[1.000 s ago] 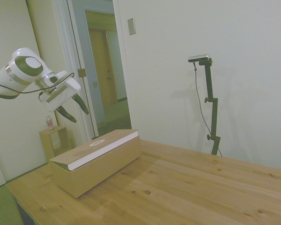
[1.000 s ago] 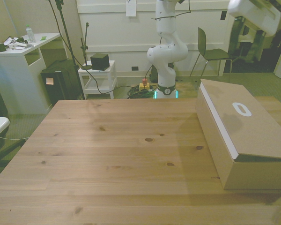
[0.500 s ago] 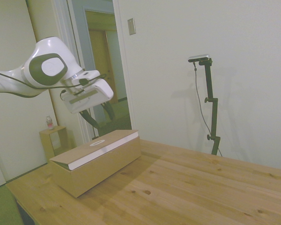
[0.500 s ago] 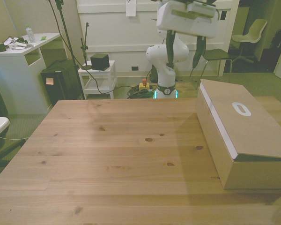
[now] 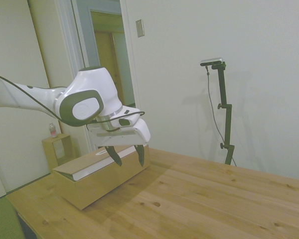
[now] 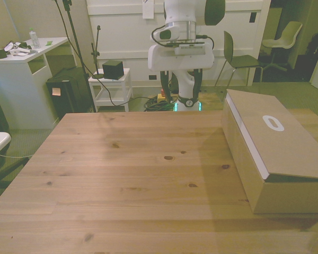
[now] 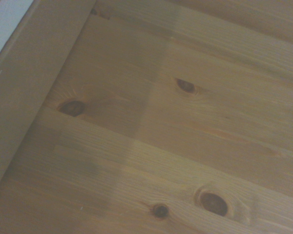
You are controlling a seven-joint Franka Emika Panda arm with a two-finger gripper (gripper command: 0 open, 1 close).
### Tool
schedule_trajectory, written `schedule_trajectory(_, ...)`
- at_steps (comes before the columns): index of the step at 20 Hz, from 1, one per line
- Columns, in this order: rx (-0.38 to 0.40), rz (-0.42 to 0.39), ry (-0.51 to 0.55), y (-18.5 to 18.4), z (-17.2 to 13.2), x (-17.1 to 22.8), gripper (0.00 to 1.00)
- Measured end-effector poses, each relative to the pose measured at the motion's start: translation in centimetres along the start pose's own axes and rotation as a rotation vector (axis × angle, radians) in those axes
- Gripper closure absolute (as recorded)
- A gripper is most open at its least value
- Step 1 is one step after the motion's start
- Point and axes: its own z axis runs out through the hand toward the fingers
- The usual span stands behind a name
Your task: Close the box
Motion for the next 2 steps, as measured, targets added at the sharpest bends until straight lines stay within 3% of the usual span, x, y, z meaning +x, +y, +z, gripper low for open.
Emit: schedule_trajectory(2,-0.005,-0.001,-0.004,0.07,1.49,0.19,0.0)
